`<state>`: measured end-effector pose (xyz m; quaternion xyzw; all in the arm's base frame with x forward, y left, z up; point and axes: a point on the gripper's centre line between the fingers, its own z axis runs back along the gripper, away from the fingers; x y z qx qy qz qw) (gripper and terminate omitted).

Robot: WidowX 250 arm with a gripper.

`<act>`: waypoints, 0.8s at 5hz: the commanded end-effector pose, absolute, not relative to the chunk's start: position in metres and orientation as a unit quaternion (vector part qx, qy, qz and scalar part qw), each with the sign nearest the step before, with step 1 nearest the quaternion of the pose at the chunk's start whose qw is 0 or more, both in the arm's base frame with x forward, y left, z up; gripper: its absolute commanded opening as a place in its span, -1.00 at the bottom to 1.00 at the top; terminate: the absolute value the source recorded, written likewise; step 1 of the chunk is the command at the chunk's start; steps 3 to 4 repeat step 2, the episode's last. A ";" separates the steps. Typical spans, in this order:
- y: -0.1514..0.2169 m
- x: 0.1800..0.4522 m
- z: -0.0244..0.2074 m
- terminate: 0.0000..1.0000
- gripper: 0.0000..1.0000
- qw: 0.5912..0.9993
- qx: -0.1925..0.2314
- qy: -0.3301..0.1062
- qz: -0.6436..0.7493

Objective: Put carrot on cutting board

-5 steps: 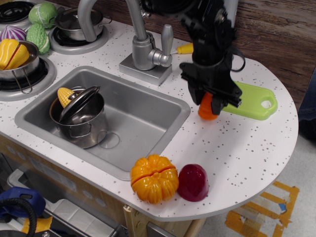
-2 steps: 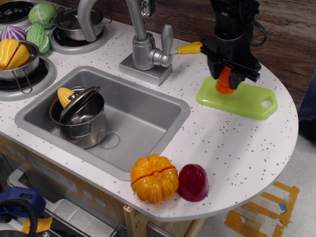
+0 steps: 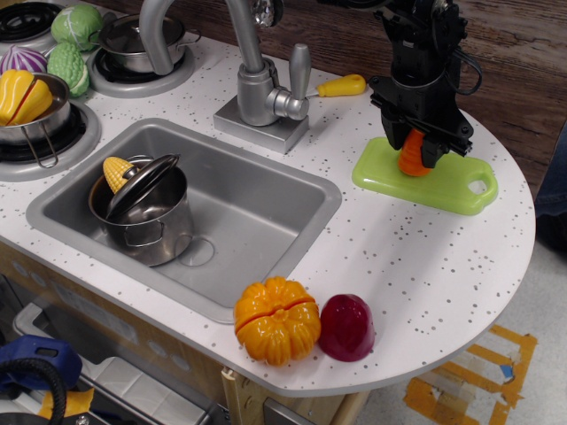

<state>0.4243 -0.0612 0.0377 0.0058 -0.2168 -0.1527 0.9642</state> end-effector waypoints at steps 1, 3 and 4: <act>-0.059 0.431 0.054 -1.00 1.00 0.953 0.003 -0.257 -0.161; -0.059 0.431 0.054 1.00 1.00 0.953 0.003 -0.257 -0.161; -0.059 0.431 0.054 1.00 1.00 0.953 0.003 -0.257 -0.161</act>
